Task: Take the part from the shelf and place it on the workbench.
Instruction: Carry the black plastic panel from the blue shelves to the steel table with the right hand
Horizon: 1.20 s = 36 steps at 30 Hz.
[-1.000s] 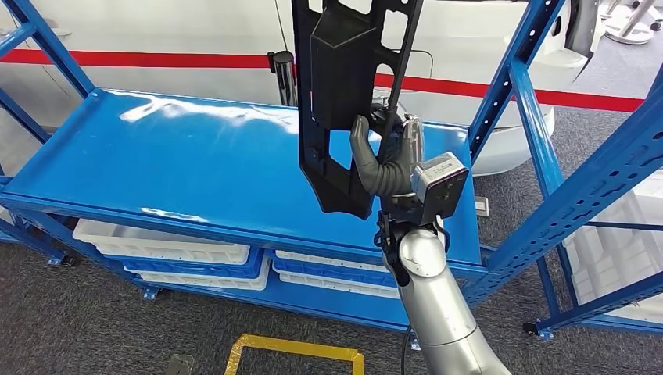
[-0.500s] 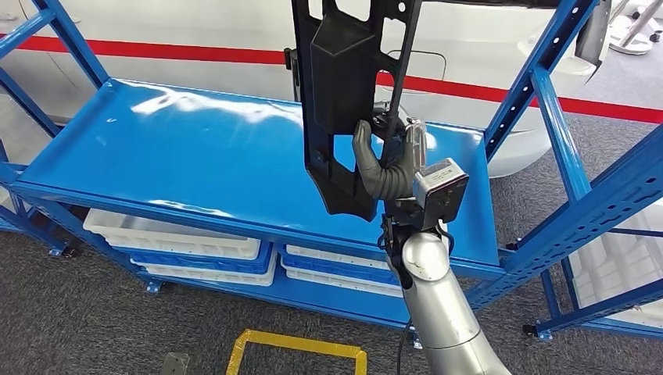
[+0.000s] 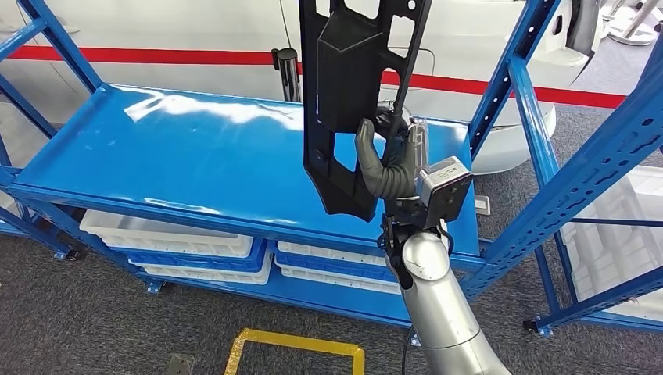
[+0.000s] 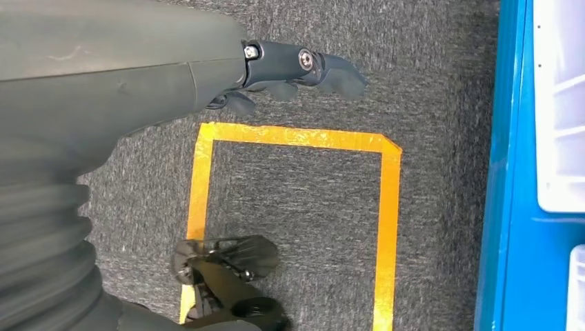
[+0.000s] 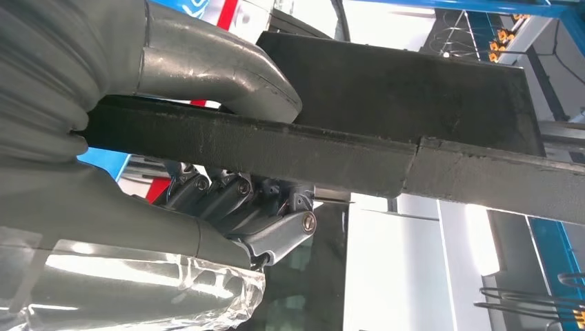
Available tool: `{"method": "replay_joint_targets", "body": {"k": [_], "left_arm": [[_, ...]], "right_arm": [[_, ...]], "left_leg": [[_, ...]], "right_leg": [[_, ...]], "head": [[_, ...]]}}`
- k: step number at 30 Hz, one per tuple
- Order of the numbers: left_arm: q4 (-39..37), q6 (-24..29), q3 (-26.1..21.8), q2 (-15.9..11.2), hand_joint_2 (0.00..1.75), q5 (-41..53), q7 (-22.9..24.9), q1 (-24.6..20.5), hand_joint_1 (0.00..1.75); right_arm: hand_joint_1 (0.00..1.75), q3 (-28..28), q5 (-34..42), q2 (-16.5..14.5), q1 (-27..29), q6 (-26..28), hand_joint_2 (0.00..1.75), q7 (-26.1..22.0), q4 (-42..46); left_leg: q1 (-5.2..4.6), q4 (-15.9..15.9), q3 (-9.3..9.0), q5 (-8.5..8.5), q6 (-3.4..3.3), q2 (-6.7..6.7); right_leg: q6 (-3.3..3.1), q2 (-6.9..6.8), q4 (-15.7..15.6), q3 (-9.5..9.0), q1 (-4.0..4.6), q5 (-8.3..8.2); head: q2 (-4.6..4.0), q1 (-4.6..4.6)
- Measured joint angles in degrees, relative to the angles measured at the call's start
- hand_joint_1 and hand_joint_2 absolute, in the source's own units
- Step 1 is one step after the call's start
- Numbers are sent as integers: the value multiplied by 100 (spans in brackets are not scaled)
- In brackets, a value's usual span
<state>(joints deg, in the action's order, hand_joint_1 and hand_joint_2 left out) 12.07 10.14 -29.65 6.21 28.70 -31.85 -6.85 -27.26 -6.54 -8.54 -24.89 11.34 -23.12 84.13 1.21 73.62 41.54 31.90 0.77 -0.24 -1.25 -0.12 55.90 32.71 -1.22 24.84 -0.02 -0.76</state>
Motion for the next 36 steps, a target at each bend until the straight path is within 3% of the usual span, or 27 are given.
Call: {"method": "replay_joint_targets", "body": {"k": [1, 4, 6, 9, 10, 12, 14, 15, 16, 18, 20, 21, 23, 25, 27, 29, 30, 31, 32, 34, 36], "left_arm": [[0, 0, -2, 0, 175, -1, 0, 1, 0], [2, 0, -8, -5, 175, -1, -1, -8, 0], [2, -1, -10, -10, 175, 0, -3, -17, 0], [2, -2, -11, -8, 175, 0, -5, -16, 0], [2, -2, -13, -5, 175, 1, -6, -19, 0], [2, -2, -16, -1, 175, 1, -7, -26, 0], [2, -2, -22, 0, 175, 0, -7, -26, 0], [2, -2, -26, 0, 175, 0, -7, -24, 0], [2, -2, -29, 1, 175, -1, -8, -22, 0], [2, -2, -32, 4, 175, -4, -13, -21, 0], [2, -2, -33, 7, 175, -8, -20, -23, 0], [2, -2, -34, 7, 175, -8, -23, -23, 0], [2, -2, -35, 8, 175, -9, -26, -19, 0], [2, -2, -37, 5, 175, -9, -25, -14, 0], [2, -2, -39, 2, 175, -9, -24, -12, 0], [2, -2, -41, 2, 175, -9, -24, -8, 0], [2, -2, -43, 2, 175, -12, -24, -5, 0], [2, -2, -44, 2, 175, -16, -24, -2, 0], [2, -2, -45, 2, 175, -21, -25, 0, 0], [2, -2, -46, -3, 175, -26, -26, -4, 0], [2, -2, -47, -11, 175, -26, -28, -10, 0]], "right_arm": [[175, 0, 0, 0, 1, 0, 175, 0, -1], [175, 2, -1, -9, -3, 0, 175, 0, 2], [175, 4, -1, -20, -10, 0, 175, -1, 3], [175, 4, -2, -27, -17, 0, 175, -2, 5], [175, 3, -3, -26, -23, 0, 175, -2, 5], [175, 2, -3, -15, -32, 0, 175, -5, 5], [175, 2, -3, 6, -24, -1, 175, -7, 4], [175, 2, -4, 18, -15, -2, 175, -7, 3], [175, 2, -7, 27, -10, -3, 175, -7, 2], [175, 1, -14, 34, -10, -12, 175, -12, 3], [175, -1, -19, 28, -20, -23, 175, -20, 4], [175, -2, -20, 25, -25, -28, 175, -24, 4], [175, -2, -20, 21, -29, -36, 175, -27, 4], [175, -1, -22, 12, -30, -49, 175, -34, 4], [175, -1, -25, -7, -30, -73, 175, -53, 4], [175, -2, -22, -18, -26, -104, 175, -81, 3], [175, -2, -19, -20, -23, -120, 175, -93, 3], [175, -2, -14, -20, -20, -133, 175, -103, 2], [175, -2, -10, -21, -17, -145, 175, -111, 2], [175, -2, -3, -25, -18, -158, 175, -122, 3], [175, -2, -1, -27, -24, -174, 175, -136, 4]], "left_leg": [[2, -72, -60, -73, -6, 1], [-15, -1176, -691, -530, -79, 1], [-58, -1561, -885, -622, -134, -3], [-79, -1644, -873, -702, -235, -1], [-70, -1691, -873, -749, -283, 5], [-57, -1758, -848, -828, -356, 17], [-72, -1759, -778, -871, -380, 15], [-76, -1757, -744, -893, -377, 11], [-79, -1754, -714, -915, -368, 6], [-79, -1740, -675, -948, -337, -7], [-100, -1702, -641, -963, -296, -14], [-110, -1686, -623, -971, -271, -14], [-110, -1681, -598, -1003, -206, -10], [-82, -1606, -550, -944, -142, -9], [-47, -1145, -364, -604, -77, -4], [-17, -333, -53, -162, -9, 1], [-6, -36, 49, -45, 12, 1], [1, 49, 47, -39, 20, 1], [4, -123, -84, -144, 14, 2], [1, -916, -572, -452, -35, 1], [-32, -1493, -885, -604, -105, 1]], "right_leg": [[-3, 1, 13, 14, 7, -3], [11, 7, 31, 26, 31, -16], [53, 5, 26, 44, 50, -40], [148, 0, 7, 86, 68, -70], [163, 2, 84, 138, 75, -9], [142, 5, 603, 388, 70, 291], [124, 6, 1414, 732, 56, 647], [145, 6, 1655, 820, 52, 733], [182, 5, 1665, 790, 50, 729], [265, 4, 967, 355, 43, 496], [256, 5, 189, -85, 48, 289], [225, 7, 7, -183, 56, 243], [145, 11, -40, -193, 68, 196], [61, 7, -52, -183, 25, 139], [-13, 1, -66, -165, -14, 90], [-48, -3, -59, -122, 4, 61], [-53, -4, -51, -100, 13, 50], [-52, -4, -39, -82, 18, 44], [-47, -3, -24, -70, 20, 41], [-38, 0, 2, -60, 28, 37], [1, 0, 15, -30, 60, 16]], "head": [[0, 0], [0, 2], [0, -2], [0, -8], [0, -3], [0, 12], [0, 18], [0, 17], [0, 19], [0, 19], [0, 14], [0, 12], [0, 10], [0, 6], [0, -8], [0, -17], [0, -15], [0, -16], [0, -16], [0, -16], [0, -13]]}}
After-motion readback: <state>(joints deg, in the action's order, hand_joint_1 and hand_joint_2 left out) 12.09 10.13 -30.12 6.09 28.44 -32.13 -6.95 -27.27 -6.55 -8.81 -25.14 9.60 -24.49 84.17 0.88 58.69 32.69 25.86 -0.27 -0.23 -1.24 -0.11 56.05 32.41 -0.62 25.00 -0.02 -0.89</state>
